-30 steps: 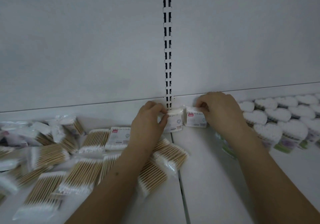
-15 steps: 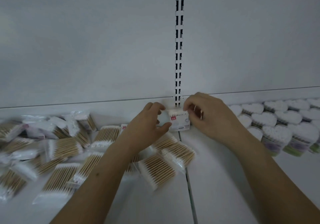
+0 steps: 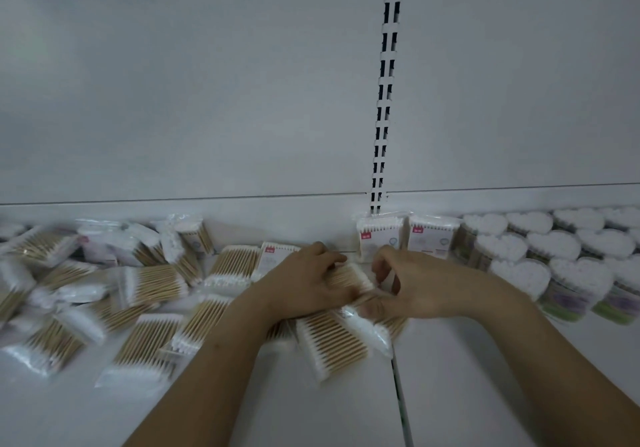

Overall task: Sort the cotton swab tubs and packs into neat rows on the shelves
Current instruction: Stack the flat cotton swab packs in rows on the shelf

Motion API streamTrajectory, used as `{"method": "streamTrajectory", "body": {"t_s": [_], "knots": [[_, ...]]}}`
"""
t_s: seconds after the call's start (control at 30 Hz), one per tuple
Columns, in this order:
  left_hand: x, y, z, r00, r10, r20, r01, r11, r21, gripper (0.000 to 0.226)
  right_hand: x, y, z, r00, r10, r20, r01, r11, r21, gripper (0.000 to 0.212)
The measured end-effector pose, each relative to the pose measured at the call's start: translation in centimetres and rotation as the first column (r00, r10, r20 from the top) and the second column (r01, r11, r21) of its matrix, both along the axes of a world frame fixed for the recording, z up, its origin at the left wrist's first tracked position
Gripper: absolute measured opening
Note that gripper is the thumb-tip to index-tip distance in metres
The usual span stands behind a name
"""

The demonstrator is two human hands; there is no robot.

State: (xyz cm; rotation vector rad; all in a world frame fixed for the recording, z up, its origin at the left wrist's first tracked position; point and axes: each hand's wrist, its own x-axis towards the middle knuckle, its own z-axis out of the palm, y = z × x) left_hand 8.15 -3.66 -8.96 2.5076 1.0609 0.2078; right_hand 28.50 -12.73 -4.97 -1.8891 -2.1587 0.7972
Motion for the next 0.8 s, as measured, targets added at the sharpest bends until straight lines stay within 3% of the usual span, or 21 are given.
{"method": "streamTrajectory", "body": {"t_s": [0.23,0.4,0.53,0.67,0.8], "knots": [[-0.1,-0.1,-0.1,0.967,0.057,0.249,-0.064,0.998,0.023,0.026,-0.8,-0.2,-0.5,0.999,0.036,0.025,-0.038,0.994,0.102,0.070],[0.2,-0.2,0.1,0.940,0.056,0.337,-0.098,0.989,0.108,0.029,-0.9,-0.6,-0.5,0.983,0.161,0.085,-0.161,0.987,-0.011,0.070],[0.2,-0.3,0.4,0.897,0.135,0.420,-0.201,0.972,0.118,0.026,-0.8,-0.7,-0.5,0.968,0.214,0.133,-0.217,0.976,0.016,0.061],[0.1,-0.3,0.6,0.801,0.274,0.532,-0.355,0.933,0.053,0.046,-0.1,-0.7,0.6,0.996,0.066,0.052,-0.072,0.989,0.129,0.032],[0.1,0.2,0.0,0.883,0.255,0.394,-0.319,0.942,0.107,0.054,0.7,-0.1,0.2,0.995,-0.039,0.090,0.016,0.971,0.238,0.035]]}}
